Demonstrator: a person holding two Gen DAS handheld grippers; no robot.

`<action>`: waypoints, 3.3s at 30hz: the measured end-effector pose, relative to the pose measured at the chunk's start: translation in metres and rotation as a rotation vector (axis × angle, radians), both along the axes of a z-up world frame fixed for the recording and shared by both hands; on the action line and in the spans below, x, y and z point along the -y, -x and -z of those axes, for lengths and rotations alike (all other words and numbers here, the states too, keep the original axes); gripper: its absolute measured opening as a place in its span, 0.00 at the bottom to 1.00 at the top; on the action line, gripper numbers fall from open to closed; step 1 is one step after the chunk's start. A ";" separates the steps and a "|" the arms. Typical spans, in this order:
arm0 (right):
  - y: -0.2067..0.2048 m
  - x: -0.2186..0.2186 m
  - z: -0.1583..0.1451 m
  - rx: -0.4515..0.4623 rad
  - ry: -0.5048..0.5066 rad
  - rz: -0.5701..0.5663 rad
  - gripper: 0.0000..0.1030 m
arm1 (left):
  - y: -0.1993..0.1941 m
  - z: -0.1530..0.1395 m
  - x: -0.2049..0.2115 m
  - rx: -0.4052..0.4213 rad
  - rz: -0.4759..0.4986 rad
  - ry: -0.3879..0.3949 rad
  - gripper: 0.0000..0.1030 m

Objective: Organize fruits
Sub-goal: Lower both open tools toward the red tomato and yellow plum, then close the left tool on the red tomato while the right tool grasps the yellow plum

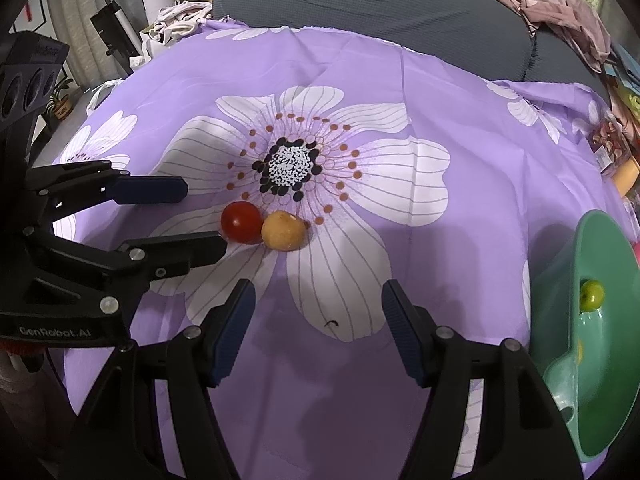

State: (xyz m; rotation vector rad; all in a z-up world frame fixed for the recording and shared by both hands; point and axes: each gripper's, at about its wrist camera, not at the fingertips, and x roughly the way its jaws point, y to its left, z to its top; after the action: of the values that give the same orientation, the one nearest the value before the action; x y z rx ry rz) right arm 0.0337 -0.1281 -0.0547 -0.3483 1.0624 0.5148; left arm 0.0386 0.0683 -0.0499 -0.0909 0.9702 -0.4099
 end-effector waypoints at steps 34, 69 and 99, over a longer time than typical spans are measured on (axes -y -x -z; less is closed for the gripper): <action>-0.034 -0.016 0.021 -0.057 -0.070 -0.055 0.61 | -0.015 -0.001 -0.004 -0.045 0.012 -0.092 0.60; -0.049 0.005 0.023 -0.039 -0.101 -0.003 0.27 | -0.035 0.016 0.033 -0.081 0.072 -0.169 0.47; -0.059 -0.002 0.024 -0.028 -0.096 0.012 0.26 | -0.035 0.017 0.024 -0.087 0.027 -0.103 0.29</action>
State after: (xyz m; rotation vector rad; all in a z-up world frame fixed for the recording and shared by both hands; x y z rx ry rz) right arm 0.0922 -0.1266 -0.0788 -0.2506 1.0625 0.5589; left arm 0.0734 0.0445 -0.0668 -0.0019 1.0777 -0.3826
